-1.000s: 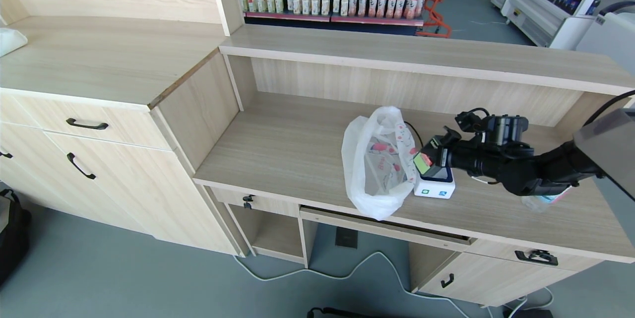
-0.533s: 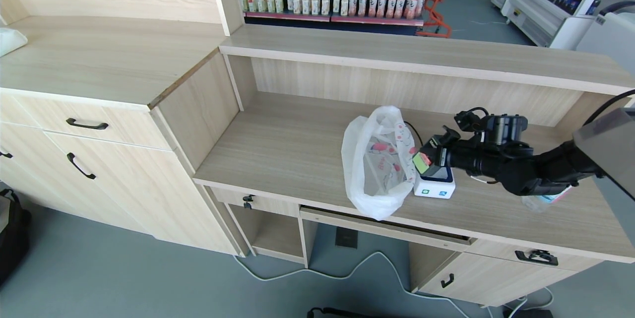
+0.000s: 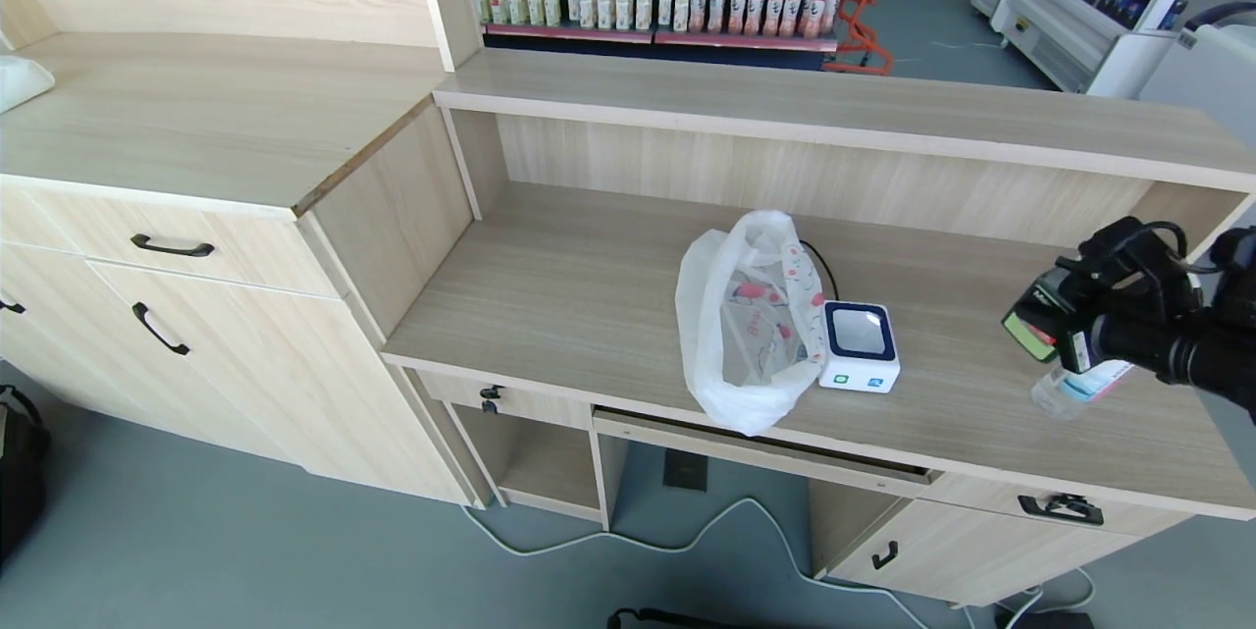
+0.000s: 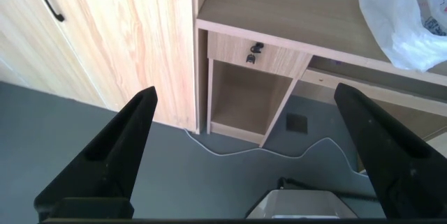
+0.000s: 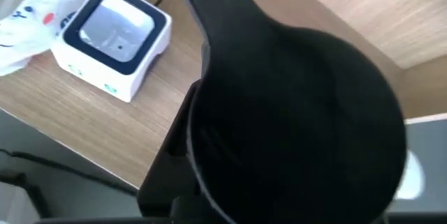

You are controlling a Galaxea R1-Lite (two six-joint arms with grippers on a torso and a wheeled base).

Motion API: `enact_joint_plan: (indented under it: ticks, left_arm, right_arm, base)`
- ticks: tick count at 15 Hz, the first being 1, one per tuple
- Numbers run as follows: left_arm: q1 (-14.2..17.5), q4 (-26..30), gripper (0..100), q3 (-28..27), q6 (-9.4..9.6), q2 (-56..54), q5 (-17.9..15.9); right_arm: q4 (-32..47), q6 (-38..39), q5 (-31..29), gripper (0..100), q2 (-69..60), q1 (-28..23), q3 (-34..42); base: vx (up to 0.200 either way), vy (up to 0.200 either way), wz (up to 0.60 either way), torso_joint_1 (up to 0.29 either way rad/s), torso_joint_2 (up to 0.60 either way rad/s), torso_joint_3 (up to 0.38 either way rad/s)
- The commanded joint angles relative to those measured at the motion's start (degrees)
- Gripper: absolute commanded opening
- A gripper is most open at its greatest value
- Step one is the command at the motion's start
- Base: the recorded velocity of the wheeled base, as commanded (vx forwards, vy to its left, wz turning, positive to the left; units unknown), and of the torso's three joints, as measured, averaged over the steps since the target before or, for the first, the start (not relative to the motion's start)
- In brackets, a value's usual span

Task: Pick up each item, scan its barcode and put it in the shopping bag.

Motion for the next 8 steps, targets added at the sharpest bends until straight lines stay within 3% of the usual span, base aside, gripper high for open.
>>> enact_joint_plan:
  ticks: [1, 6, 8]
  left_arm:
    - [0.0, 0.0, 100, 0.0, -0.04, 0.0, 0.0]
    - [0.0, 0.0, 100, 0.0, -0.04, 0.0, 0.0]
    - [0.0, 0.0, 100, 0.0, -0.04, 0.0, 0.0]
  right_arm:
    - [-3.3, -1.7, 0.6, 0, -7.4, -4.6, 4.4]
    - [-9.2, 0.8, 3.3, 0, -6.9, -3.5, 3.5]
    - [-14.0, 10.6, 14.4, 0, -5.1, -2.1, 1.7]
  base:
    - [0.0, 0.0, 0.0, 0.0, 0.0, 0.0]
    - [0.0, 0.0, 0.0, 0.0, 0.0, 0.0]
    - [0.0, 0.0, 0.0, 0.0, 0.0, 0.0]
